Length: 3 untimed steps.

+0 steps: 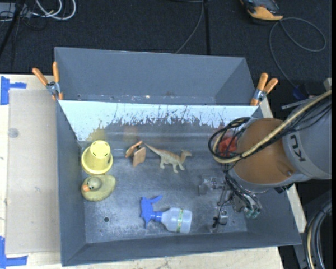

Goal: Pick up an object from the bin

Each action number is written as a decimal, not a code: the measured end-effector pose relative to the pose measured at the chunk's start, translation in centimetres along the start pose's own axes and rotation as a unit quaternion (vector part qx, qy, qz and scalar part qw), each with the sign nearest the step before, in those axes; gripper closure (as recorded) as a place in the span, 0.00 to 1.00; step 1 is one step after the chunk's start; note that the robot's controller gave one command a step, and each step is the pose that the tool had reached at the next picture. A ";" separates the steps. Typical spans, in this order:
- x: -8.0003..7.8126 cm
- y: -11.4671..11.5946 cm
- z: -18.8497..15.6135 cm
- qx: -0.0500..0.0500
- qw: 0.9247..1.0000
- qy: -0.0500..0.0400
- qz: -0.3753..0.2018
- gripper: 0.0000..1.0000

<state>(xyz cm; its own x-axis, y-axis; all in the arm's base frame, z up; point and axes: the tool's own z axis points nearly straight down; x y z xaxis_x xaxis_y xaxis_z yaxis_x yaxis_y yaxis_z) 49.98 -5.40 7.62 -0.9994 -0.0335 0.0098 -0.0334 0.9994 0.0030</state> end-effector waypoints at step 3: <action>-3.6 10.3 0.6 0.001 0.998 -0.001 -0.056 1.00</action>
Offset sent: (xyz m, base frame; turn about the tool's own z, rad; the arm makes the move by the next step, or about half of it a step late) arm 0.0231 0.0863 -0.0062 0.0417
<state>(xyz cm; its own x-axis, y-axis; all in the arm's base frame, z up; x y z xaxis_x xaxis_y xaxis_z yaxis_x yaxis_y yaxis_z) 53.22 4.97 7.00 -0.9895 -0.1447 0.0066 -0.1447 0.9895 0.0026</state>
